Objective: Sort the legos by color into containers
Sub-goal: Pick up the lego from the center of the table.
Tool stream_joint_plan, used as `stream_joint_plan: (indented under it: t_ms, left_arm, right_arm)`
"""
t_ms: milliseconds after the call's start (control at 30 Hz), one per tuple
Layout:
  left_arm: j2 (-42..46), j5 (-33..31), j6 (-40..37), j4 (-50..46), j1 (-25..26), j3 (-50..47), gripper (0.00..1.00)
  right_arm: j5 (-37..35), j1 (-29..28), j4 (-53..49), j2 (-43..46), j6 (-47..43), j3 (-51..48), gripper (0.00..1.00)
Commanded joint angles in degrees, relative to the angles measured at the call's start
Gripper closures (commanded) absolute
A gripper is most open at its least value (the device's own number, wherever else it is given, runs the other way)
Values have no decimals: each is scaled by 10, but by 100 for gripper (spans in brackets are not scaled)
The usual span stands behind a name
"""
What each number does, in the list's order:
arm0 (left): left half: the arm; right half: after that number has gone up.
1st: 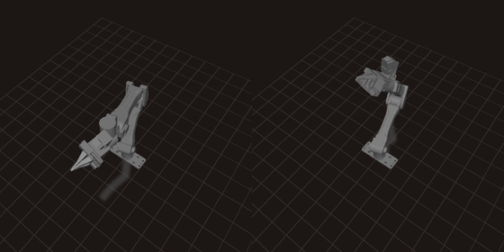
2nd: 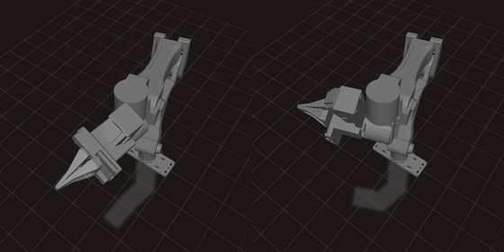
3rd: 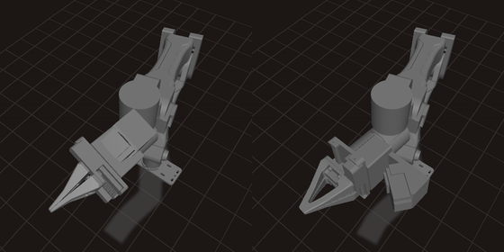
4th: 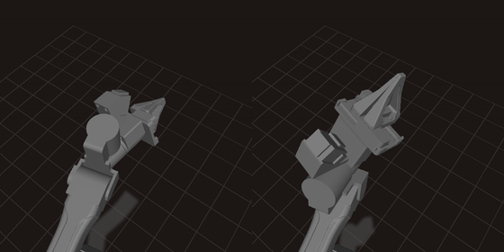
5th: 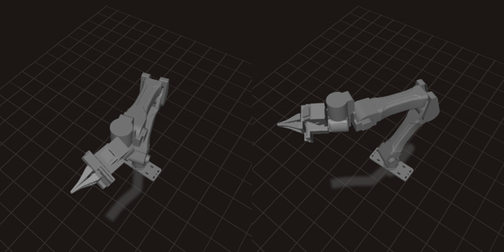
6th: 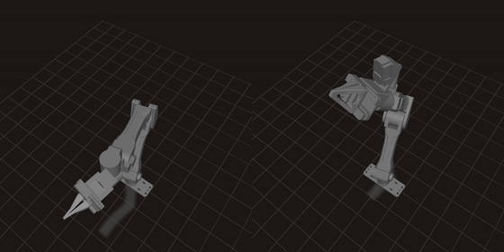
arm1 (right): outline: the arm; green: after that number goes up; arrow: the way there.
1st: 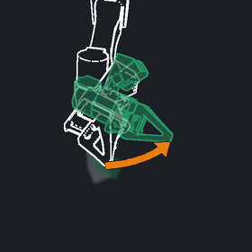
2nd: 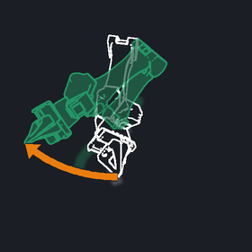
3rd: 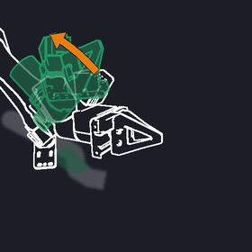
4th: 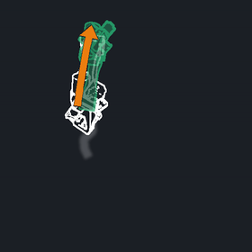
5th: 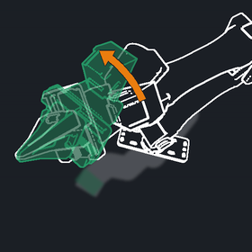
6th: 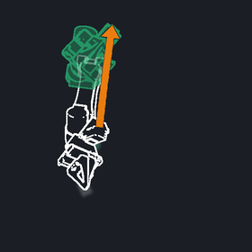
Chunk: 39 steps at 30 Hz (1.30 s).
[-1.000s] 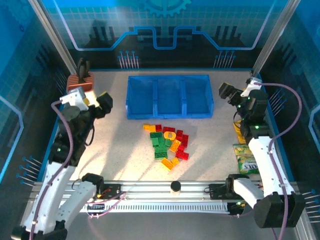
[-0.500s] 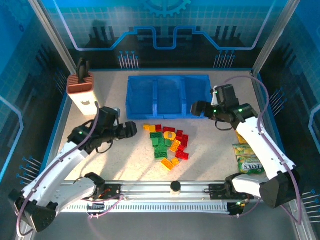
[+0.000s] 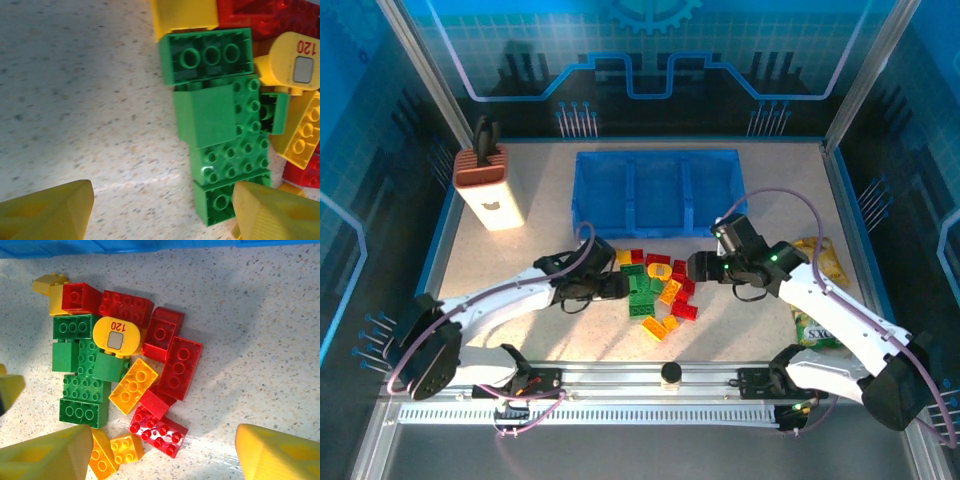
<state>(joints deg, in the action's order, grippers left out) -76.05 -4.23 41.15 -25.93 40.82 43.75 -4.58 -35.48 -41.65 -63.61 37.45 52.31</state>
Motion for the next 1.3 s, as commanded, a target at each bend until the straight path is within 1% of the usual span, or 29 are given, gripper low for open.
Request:
stream_joint_plan:
  t_ms: [0, 67, 200, 533, 633, 700, 767, 900, 1100, 1200, 1267]
  left_arm:
    - [-33, -14, 31, 31, 19, 31, 29]
    - [-55, -16, 33, 27, 21, 43, 33]
    - [-85, -17, 28, 24, 23, 65, 36]
    - [-168, -35, 20, 1, 24, 128, 43]
    - [-185, -33, 19, 4, 25, 138, 48]
    - [-191, -36, 19, 1, 25, 140, 54]
    - [-193, -45, 21, -3, 25, 139, 57]
    - [-188, -57, 29, -1, 25, 122, 57]
    - [-186, -60, 35, 6, 27, 100, 53]
    - [-181, -59, 38, 13, 32, 92, 47]
    - [-179, -59, 38, 14, 37, 93, 46]
  right_arm:
    - [-32, -27, -4, 9, 31, -12, 24]
    - [-33, -36, 15, 15, 45, -37, 25]
    - [-28, -53, 54, 26, 63, -69, 27]
    - [-40, -64, 81, 18, 69, -90, 29]
    - [-46, -64, 82, 17, 67, -88, 29]
    - [-44, -64, 86, 18, 68, -90, 30]
    - [-43, -64, 92, 22, 70, -93, 30]
    - [-46, -64, 98, 36, 71, -98, 30]
    - [-47, -64, 112, 47, 78, -115, 30]
    - [-47, -65, 120, 45, 82, -123, 30]
    - [-46, -66, 128, 42, 87, -129, 30]
